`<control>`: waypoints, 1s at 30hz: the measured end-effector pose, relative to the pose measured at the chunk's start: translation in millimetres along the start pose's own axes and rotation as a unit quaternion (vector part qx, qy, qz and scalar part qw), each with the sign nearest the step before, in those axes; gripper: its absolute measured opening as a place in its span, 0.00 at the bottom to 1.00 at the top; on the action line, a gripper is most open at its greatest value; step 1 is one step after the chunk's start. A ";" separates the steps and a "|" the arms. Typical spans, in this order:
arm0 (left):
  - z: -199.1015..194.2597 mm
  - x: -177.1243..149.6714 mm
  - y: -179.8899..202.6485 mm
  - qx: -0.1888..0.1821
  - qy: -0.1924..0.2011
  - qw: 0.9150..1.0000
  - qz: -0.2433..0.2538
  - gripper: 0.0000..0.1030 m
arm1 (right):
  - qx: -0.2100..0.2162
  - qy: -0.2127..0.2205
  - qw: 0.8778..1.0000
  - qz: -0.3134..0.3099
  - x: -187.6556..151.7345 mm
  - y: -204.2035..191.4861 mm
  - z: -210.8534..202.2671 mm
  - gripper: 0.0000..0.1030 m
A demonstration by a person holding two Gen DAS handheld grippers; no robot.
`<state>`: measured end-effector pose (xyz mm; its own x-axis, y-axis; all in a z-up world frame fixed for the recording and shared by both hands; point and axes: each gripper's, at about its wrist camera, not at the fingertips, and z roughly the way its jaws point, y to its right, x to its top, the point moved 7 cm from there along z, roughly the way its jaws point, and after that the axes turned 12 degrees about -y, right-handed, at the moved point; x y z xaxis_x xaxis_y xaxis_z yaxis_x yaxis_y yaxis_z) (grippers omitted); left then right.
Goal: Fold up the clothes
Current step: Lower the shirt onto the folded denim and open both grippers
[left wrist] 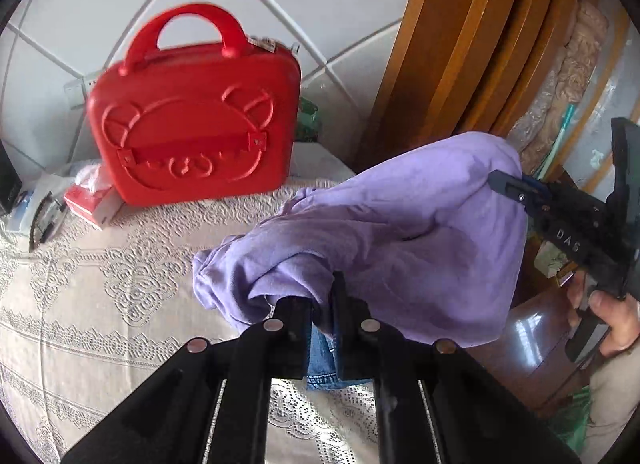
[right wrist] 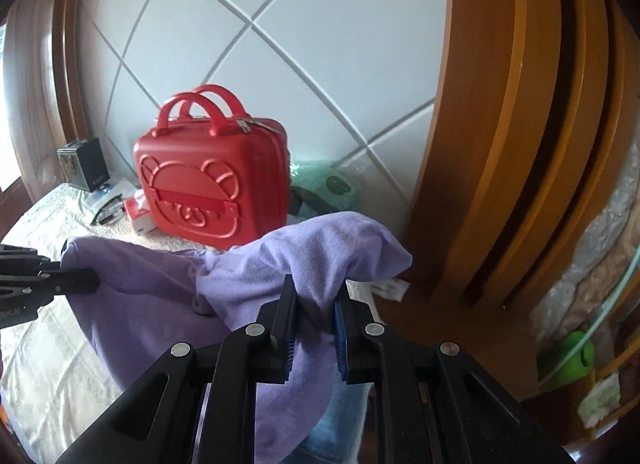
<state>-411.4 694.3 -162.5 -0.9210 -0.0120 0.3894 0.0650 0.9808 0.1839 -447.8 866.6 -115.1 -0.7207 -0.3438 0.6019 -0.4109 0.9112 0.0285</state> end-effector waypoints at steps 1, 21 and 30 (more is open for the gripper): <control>17.5 -4.6 -0.6 0.003 -0.014 1.000 -0.002 0.08 | 0.004 -0.013 1.000 0.003 -3.6 8.0 10.9 0.16; 71.6 -54.6 -11.3 0.022 -0.084 0.996 0.002 0.76 | 0.087 -0.124 0.974 0.168 -144.3 26.2 53.7 0.53; 50.4 -62.0 -6.8 0.010 -0.079 0.997 0.004 0.76 | 0.111 -0.171 0.963 0.177 -166.3 -2.6 87.1 0.42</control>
<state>-374.0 698.2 -233.4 -0.9695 0.0255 0.2436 0.0667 0.9845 0.1624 -375.5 901.7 -284.8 -0.9635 -0.1094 0.2443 -0.1876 0.9270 -0.3248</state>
